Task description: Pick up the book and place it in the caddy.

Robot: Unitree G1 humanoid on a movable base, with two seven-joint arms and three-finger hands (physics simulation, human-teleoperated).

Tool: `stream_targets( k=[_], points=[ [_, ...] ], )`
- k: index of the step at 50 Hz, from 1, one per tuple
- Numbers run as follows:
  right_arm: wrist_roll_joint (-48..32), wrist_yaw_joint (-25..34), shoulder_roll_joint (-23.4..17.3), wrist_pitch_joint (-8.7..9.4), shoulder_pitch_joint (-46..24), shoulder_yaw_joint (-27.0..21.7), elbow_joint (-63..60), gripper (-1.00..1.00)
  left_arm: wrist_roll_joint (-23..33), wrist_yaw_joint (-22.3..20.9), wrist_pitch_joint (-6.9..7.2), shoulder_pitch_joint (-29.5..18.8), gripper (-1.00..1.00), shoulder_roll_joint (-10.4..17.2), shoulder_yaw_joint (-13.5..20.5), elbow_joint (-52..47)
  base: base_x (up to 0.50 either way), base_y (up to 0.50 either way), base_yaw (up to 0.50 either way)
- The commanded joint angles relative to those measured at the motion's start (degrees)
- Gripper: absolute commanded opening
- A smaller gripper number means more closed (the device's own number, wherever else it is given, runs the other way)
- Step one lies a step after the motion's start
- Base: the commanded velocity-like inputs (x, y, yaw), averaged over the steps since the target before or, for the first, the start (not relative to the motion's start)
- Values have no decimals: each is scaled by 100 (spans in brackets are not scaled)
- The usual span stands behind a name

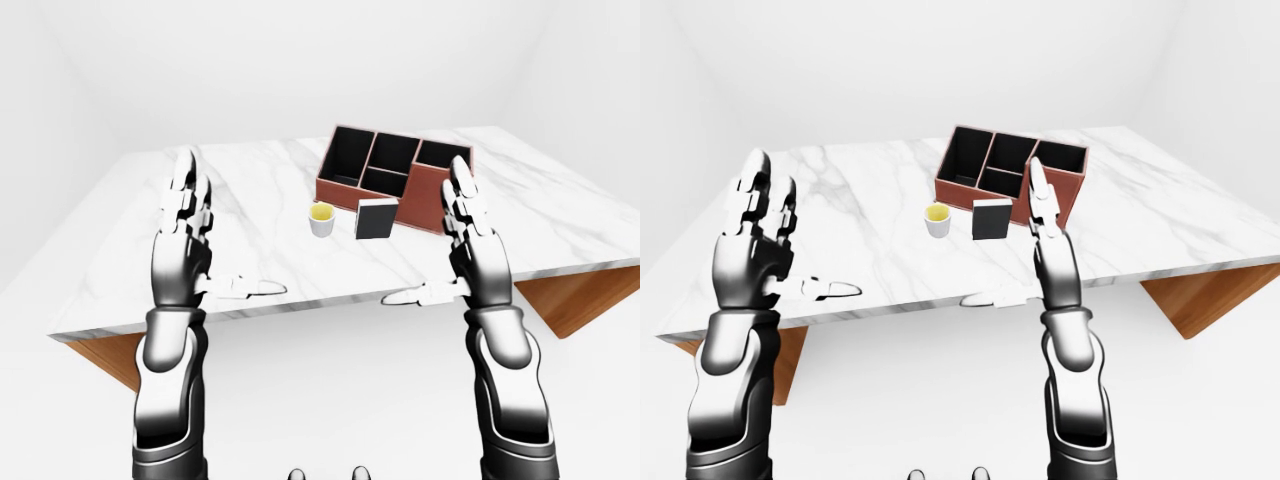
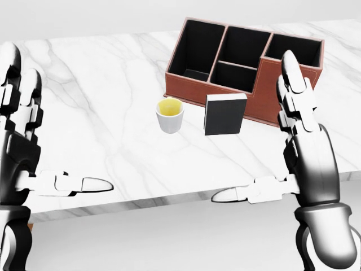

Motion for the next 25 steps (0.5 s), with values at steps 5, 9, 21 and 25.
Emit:
stream_targets(
  k=[5,9,21,25],
  points=[
    [-111,141,-16,0,-78,-30,-495,100,114,18,0,34,100,32,67,-643,0,0,0],
    [-154,152,-5,0,-80,10,-588,100,125,-5,0,43,100,20,77,-668,0,0,0],
    [-202,223,19,0,-26,56,-799,100,105,-33,0,124,100,8,97,-675,4,0,0],
    [-212,261,35,0,10,79,-883,100,150,-61,0,216,100,-24,50,-716,23,-3,0]
  ],
)
